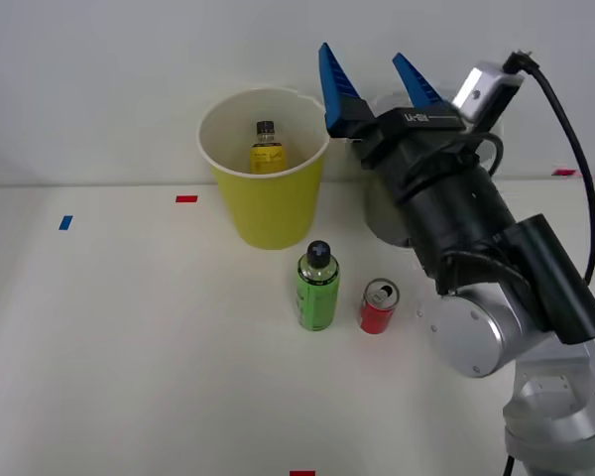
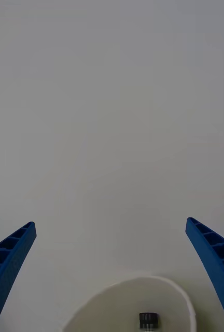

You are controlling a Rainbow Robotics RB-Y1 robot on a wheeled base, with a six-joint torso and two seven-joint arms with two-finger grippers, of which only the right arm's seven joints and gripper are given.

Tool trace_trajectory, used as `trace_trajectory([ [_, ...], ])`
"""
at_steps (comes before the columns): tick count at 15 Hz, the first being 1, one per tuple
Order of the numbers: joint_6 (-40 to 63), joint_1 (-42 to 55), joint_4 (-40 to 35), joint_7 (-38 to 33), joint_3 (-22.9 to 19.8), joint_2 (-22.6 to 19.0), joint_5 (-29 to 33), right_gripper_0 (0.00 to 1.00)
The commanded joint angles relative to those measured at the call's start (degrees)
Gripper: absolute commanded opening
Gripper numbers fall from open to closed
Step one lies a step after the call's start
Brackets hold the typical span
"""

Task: Put cans in the gray bin, plastic bottles in the light green bin

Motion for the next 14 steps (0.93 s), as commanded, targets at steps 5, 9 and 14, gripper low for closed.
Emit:
trace_trajectory([
  [5, -0.17, 30.65, -21.19, 0.61, -2.78, -8.14, 3.09, 1.00],
  [9, -7.64, 45.24, -22.68, 2.72, -3.92, -10.95, 5.11, 1.00],
  [14, -11.77, 58.33, -22.68, 5.18, -7.26, -13.06, 6.87, 1.00],
])
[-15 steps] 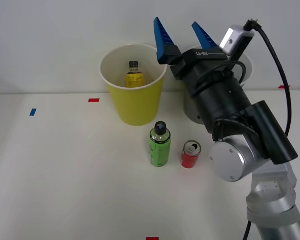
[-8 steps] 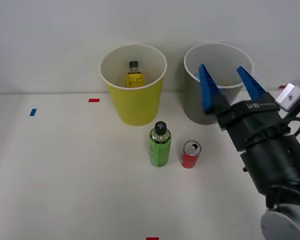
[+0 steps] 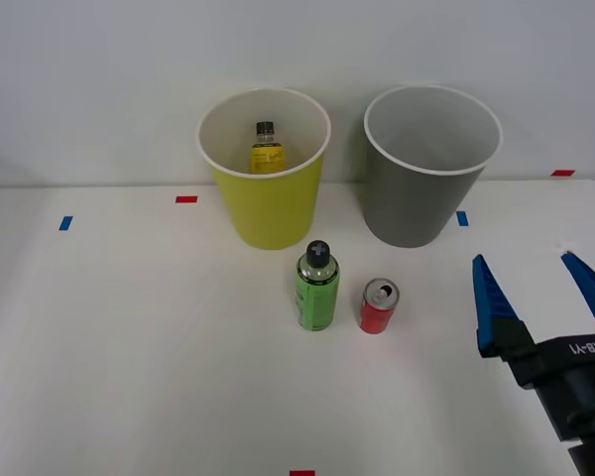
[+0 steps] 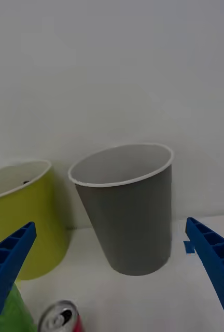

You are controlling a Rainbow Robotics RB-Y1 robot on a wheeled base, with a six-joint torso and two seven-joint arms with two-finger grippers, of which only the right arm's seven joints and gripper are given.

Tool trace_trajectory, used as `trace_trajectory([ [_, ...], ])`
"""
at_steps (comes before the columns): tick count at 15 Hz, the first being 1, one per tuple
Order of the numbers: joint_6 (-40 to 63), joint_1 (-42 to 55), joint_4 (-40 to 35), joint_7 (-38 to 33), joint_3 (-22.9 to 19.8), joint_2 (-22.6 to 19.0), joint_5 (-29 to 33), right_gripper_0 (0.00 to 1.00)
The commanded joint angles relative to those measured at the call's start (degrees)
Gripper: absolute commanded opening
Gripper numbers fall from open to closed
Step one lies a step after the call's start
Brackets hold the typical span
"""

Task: Put cans in the gray bin, plastic bottles in the light green bin

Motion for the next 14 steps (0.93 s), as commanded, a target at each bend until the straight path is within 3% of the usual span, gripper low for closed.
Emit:
trace_trajectory([
  [1, -0.69, 6.44, 0.00, 1.38, -2.55, -0.57, 0.99, 1.00],
  [8, -0.69, 18.13, 0.79, 3.31, -4.13, -0.22, 2.31, 1.00],
  [14, -9.92, 17.08, 12.40, 4.89, -3.96, 3.82, 4.16, 1.00],
])
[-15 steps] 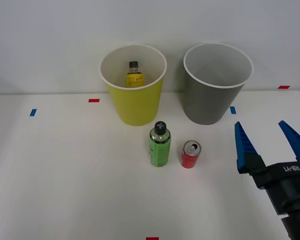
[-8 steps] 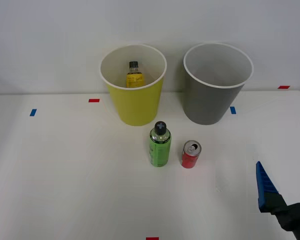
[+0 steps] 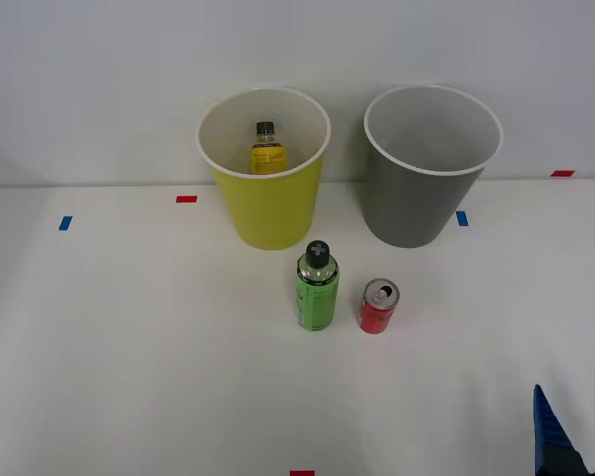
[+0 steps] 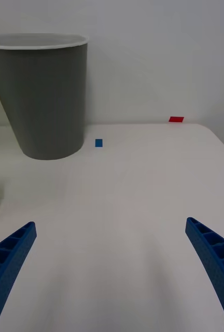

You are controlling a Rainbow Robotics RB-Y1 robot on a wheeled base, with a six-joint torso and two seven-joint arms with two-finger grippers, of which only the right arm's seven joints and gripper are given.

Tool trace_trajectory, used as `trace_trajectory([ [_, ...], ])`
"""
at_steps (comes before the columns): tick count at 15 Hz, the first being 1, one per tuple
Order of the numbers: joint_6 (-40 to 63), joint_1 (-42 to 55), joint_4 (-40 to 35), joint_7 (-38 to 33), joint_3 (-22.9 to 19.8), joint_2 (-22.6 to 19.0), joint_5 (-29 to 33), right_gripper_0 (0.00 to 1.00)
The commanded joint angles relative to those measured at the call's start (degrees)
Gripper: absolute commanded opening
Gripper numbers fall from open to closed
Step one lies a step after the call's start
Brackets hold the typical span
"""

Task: Put cans in the gray bin, plastic bottles in the light green bin

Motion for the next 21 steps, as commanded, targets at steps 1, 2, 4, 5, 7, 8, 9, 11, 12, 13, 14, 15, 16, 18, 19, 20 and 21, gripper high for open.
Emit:
trace_trajectory([
  [1, -1.49, 0.59, 2.60, 0.79, 0.05, 3.19, 1.15, 1.00],
  [2, -1.49, 0.59, 3.31, 0.88, -0.04, 4.33, 1.59, 1.00],
  [4, -1.58, 0.06, 4.62, 0.97, -0.04, 6.44, 2.82, 1.00],
  [5, -1.67, -0.03, 4.89, 0.79, 0.40, 7.06, 3.26, 1.00],
  [7, -3.78, -0.11, 6.12, 0.26, 0.93, 7.76, 4.58, 1.00],
  [8, -5.45, -0.46, 7.44, -0.18, 1.02, 8.02, 5.10, 1.00],
  [9, -7.29, -1.34, 9.37, -0.97, 0.93, 8.29, 5.81, 1.00],
  [11, -9.58, -2.93, 12.01, -6.94, 0.76, 8.81, 10.64, 1.00],
  [12, -11.25, -3.72, 13.59, -12.39, 0.49, 9.52, 14.51, 1.00],
  [13, -12.30, -4.16, 14.38, -17.14, -0.04, 10.13, 17.85, 1.00],
  [14, -13.62, -4.51, 15.35, -22.15, -0.65, 10.57, 21.45, 1.00],
  [15, -15.73, -4.95, 16.58, -30.06, -1.62, 11.19, 26.55, 1.00],
  [16, -18.10, -5.39, 17.90, -35.60, -2.58, 11.89, 30.51, 1.00],
  [18, -23.73, -6.79, 21.50, -46.93, -5.84, 13.91, 39.38, 1.00],
  [19, -25.75, -7.32, 22.73, -50.71, -7.24, 14.70, 42.55, 1.00],
  [20, -27.51, -7.76, 23.34, -54.67, -8.47, 15.32, 45.62, 1.00],
  [21, -28.30, -7.76, 23.52, -56.16, -8.47, 15.67, 47.12, 1.00],
])
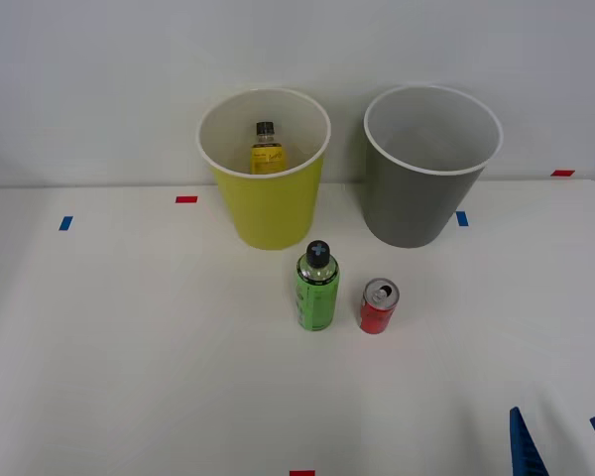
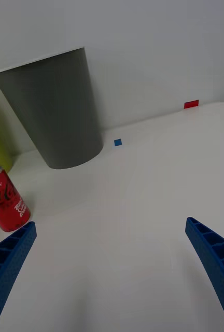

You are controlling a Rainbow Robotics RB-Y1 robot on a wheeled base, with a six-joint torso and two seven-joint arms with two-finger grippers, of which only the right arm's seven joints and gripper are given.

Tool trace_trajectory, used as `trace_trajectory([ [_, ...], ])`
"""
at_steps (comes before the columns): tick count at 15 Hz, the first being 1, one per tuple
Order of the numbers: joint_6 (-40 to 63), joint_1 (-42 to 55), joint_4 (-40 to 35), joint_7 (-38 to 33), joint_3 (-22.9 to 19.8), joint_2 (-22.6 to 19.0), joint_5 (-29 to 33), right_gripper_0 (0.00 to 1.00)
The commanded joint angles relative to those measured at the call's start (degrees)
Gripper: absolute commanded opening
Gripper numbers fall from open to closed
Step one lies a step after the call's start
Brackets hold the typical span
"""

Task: Put cans in the gray bin, plastic bottles in the light green bin

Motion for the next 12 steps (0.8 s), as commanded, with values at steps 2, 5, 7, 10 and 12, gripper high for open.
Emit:
trace_trajectory([
  [2, -5.93, -1.13, 2.50, -6.48, -1.60, 2.32, 8.44, 1.00],
  [5, -5.93, -0.60, 2.68, 1.00, 1.39, 2.49, 3.87, 1.00],
  [7, -5.93, -0.51, 3.12, 1.43, 1.65, 2.49, 3.43, 1.00],
  [10, -8.66, -0.69, 5.31, 1.70, 2.45, 2.67, 1.32, 1.00],
  [12, -10.32, -0.78, 6.02, 1.43, 3.24, 2.58, -0.17, 1.00],
])
